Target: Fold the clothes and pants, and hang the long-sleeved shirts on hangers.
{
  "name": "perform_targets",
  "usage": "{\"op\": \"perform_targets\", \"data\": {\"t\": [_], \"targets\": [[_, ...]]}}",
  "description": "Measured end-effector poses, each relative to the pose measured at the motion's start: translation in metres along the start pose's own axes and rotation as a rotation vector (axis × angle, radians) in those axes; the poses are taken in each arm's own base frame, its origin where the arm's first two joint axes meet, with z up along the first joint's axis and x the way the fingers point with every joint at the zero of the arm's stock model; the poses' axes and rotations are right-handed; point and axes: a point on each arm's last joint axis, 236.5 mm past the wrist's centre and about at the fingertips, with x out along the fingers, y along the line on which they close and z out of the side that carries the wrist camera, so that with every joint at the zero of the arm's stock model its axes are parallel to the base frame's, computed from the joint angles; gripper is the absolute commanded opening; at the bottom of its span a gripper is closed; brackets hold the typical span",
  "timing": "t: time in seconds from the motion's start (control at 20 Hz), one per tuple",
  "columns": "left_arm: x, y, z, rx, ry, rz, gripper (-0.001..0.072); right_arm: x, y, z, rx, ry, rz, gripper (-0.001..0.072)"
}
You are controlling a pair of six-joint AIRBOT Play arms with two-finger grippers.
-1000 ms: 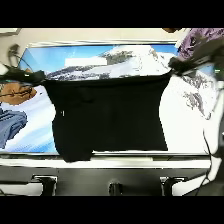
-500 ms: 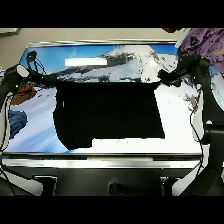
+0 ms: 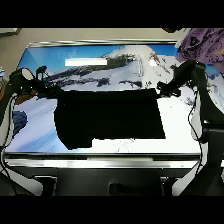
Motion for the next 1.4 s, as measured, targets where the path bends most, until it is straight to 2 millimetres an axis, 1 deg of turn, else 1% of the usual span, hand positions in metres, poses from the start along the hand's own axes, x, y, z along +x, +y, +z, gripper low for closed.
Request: {"op": "perform_targets", "data": {"t": [0.1, 0.15, 0.2, 0.25, 0.3, 0.35, 0.45, 0.5, 0.6, 0.65, 0.7, 0.75, 0.8, 0.9, 1.0, 1.1, 1.15, 1.25, 1.4], "targets": [[0.009, 0.002, -0.010, -0.004, 0.049, -0.001, 0.0019, 0.012, -0.005, -0.011, 0.009, 0.057, -0.008, 0.0037], [0.012, 0.002, -0.014, -0.006, 0.069, -0.002, 0.0051, 0.017, -0.007, -0.015, 0.012, 0.079, -0.012, 0.0091], [0.016, 0.002, -0.016, -0.008, 0.080, -0.006, 0.0197, 0.021, -0.009, -0.018, 0.015, 0.098, -0.015, 0.0177], [0.018, 0.001, -0.018, -0.011, 0.091, -0.012, 0.0390, 0.024, -0.011, -0.021, 0.017, 0.112, -0.019, 0.0299], [0.019, 0.001, -0.021, -0.014, 0.103, -0.016, 0.0535, 0.026, -0.013, -0.023, 0.018, 0.124, -0.024, 0.0444], [0.019, 0.000, -0.020, -0.019, 0.102, -0.023, 0.0550, 0.027, -0.013, -0.025, 0.017, 0.133, -0.022, 0.0495], [0.010, -0.001, -0.020, -0.028, 0.099, -0.037, 0.0550, 0.021, -0.012, -0.031, 0.014, 0.155, -0.010, 0.0492], [0.001, 0.002, -0.021, -0.034, 0.101, -0.039, 0.0549, 0.012, -0.013, -0.032, 0.015, 0.151, -0.002, 0.0487], [-0.021, 0.013, -0.027, -0.060, 0.096, -0.048, 0.0549, -0.015, -0.022, -0.029, 0.021, 0.111, 0.018, 0.0478], [-0.033, 0.019, -0.033, -0.083, 0.094, -0.063, 0.0549, -0.031, -0.028, -0.028, 0.032, 0.083, 0.040, 0.0478], [-0.044, 0.027, -0.045, -0.119, 0.101, -0.078, 0.0548, -0.046, -0.036, -0.028, 0.048, 0.056, 0.065, 0.0478], [-0.052, 0.036, -0.060, -0.161, 0.106, -0.091, 0.0548, -0.060, -0.047, -0.031, 0.073, 0.033, 0.091, 0.0478], [-0.058, 0.043, -0.081, -0.211, 0.119, -0.112, 0.0548, -0.070, -0.058, -0.037, 0.100, 0.015, 0.121, 0.0478], [-0.062, 0.042, -0.129, -0.306, 0.144, -0.171, 0.0548, -0.082, -0.077, -0.057, 0.163, -0.008, 0.180, 0.0478], [-0.056, 0.030, -0.178, -0.391, 0.161, -0.226, 0.0548, -0.084, -0.089, -0.078, 0.215, -0.023, 0.211, 0.0478], [-0.046, 0.010, -0.222, -0.456, 0.176, -0.289, 0.0548, -0.080, -0.092, -0.097, 0.246, -0.028, 0.230, 0.0478], [-0.039, 0.002, -0.239, -0.486, 0.174, -0.309, 0.0547, -0.077, -0.092, -0.103, 0.253, -0.033, 0.234, 0.0478], [-0.026, -0.016, -0.268, -0.532, 0.186, -0.363, 0.0547, -0.073, -0.092, -0.111, 0.263, -0.040, 0.241, 0.0478], [-0.011, -0.037, -0.293, -0.560, 0.204, -0.419, 0.0547, -0.070, -0.092, -0.116, 0.270, -0.046, 0.247, 0.0478]]}}
